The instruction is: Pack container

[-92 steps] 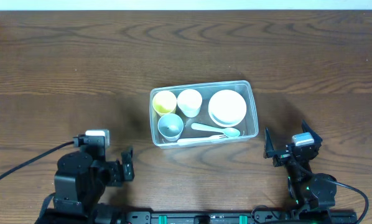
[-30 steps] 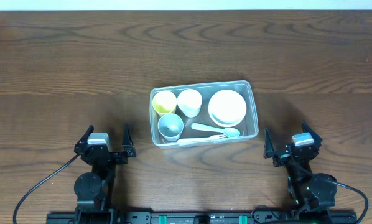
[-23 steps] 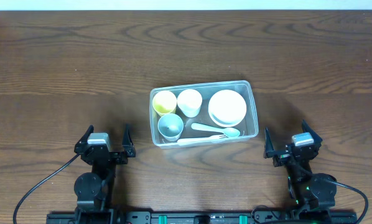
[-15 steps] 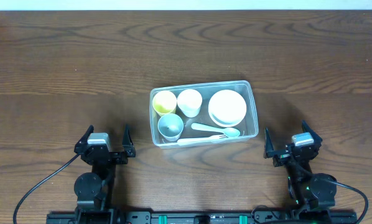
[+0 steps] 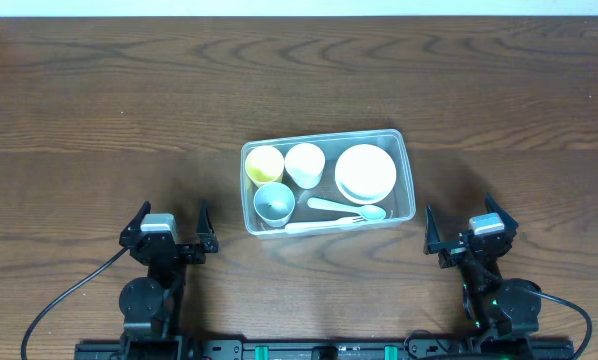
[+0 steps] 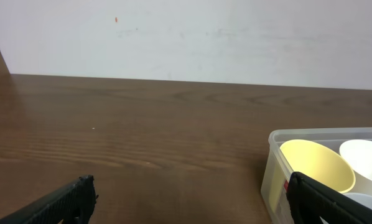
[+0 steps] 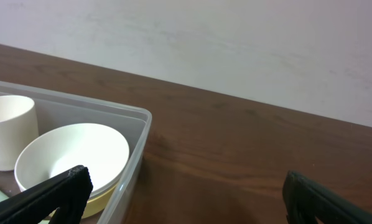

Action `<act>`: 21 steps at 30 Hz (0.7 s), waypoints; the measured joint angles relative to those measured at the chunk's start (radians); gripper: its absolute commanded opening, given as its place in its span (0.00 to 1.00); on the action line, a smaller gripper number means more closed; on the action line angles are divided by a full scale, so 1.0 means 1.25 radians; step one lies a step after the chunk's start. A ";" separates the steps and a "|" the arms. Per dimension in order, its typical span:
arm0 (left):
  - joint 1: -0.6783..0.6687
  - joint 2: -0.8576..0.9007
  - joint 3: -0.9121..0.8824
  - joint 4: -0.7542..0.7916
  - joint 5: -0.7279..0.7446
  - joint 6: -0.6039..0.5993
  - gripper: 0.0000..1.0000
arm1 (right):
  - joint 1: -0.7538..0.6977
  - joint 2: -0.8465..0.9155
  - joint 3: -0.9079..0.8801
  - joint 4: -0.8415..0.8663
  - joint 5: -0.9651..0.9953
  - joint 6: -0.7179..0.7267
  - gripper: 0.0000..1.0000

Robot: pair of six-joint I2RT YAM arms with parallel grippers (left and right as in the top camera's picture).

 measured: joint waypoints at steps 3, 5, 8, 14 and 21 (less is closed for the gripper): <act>0.000 0.000 0.000 0.000 0.000 0.000 0.98 | 0.000 0.000 0.000 0.000 0.000 0.000 0.99; 0.000 0.000 0.000 0.000 0.000 0.000 0.98 | 0.000 0.000 0.000 0.000 0.000 0.000 0.99; 0.000 0.000 0.000 0.000 0.000 0.000 0.98 | 0.000 0.000 0.000 0.000 0.000 0.000 0.99; 0.000 0.000 0.000 0.000 0.000 0.000 0.98 | 0.000 0.000 0.000 0.000 0.000 0.000 0.99; 0.000 0.000 0.000 0.000 0.000 0.000 0.98 | 0.000 0.000 0.000 0.000 0.000 0.000 0.99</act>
